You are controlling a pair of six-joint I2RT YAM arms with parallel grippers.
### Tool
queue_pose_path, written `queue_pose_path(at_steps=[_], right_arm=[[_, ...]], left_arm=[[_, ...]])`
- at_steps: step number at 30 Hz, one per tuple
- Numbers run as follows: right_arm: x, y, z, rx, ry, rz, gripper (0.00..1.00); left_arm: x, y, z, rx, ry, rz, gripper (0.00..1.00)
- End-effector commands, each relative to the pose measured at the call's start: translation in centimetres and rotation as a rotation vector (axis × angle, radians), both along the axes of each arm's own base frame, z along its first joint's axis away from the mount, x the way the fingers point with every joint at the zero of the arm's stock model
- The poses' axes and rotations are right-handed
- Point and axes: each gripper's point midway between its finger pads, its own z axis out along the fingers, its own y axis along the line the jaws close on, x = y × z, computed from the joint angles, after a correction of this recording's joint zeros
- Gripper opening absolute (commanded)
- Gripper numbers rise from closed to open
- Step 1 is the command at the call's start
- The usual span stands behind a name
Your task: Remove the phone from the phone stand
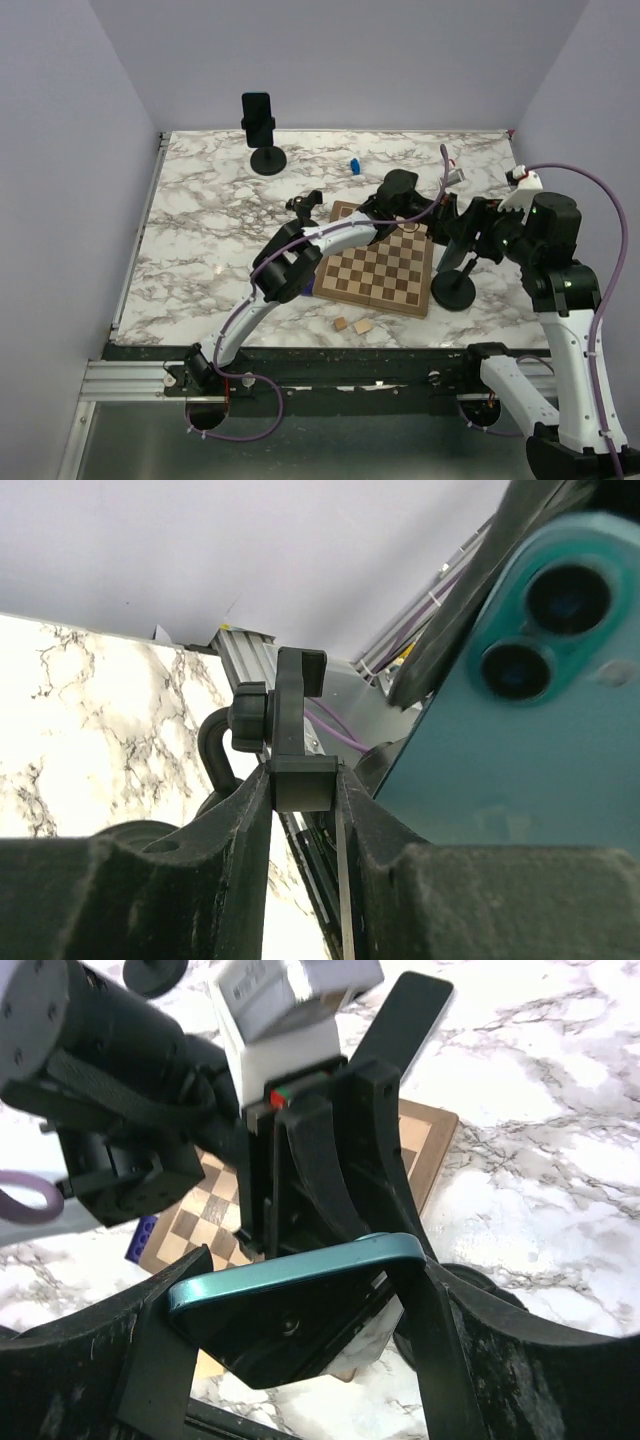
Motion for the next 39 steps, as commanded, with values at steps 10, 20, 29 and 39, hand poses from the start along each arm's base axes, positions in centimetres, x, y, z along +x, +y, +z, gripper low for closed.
queue_pose_path(at_steps=[10,20,29,39], right_arm=[[-0.9,-2.8,7.3,0.027,-0.108,-0.210,0.01],[-0.1,-2.1,10.2,0.102,-0.119,-0.213,0.01],[2.6,-4.4,11.5,0.146,-0.140,-0.396,0.01],[11.4,-4.7,7.6,0.144,-0.052,-0.468,0.01]], left_arm=[[0.6,0.3,2.2,0.038,-0.018,0.227,0.34],[0.6,2.8,4.4,0.118,-0.074,0.322,0.99],[1.6,13.1,6.6,0.293,-0.113,0.620,0.99],[1.1,29.7,11.4,0.420,-0.422,1.055,0.99]])
